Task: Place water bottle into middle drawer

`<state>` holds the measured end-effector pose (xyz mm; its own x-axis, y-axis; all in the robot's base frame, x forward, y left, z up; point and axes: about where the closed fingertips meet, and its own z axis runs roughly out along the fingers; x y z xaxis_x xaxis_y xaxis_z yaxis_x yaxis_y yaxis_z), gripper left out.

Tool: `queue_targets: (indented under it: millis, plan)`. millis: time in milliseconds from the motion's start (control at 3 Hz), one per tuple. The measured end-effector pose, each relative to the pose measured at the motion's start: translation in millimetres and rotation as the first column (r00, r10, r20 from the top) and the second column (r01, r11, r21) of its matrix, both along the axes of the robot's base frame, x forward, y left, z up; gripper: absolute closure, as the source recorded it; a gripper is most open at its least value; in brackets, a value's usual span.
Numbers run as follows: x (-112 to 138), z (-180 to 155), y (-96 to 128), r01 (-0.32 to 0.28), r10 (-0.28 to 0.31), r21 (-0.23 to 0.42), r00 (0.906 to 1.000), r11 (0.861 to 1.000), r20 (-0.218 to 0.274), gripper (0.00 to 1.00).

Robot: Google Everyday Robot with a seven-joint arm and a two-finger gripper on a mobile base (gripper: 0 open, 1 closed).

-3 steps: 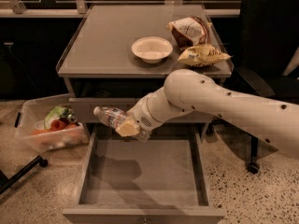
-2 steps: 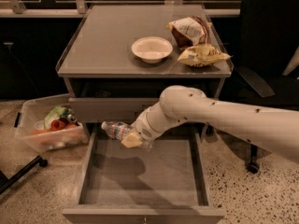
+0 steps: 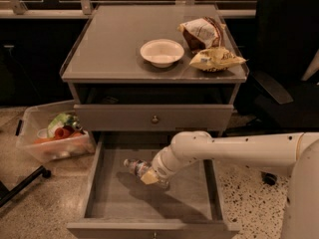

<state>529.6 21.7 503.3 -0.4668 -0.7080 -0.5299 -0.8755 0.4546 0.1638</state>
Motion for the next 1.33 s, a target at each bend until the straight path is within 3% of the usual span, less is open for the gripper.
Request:
queue_targets:
  millis: [333,667,1000,1333]
  plan:
    - [-11.1,-62.6,-3.1,0.051,-0.050,0.011,0.9968,0.999,-0.062,1.00]
    - [-18.3,-108.7,1.8,0.091,-0.088,0.018,0.9870,0.996,-0.135,1.00]
    - [-21.5,-133.9,1.6,0.141,-0.133,0.030,0.9749,0.990,-0.178,0.81]
    - [-22.8,-140.2,-7.5,0.202,-0.191,0.050,0.9658,0.978,-0.176,0.58]
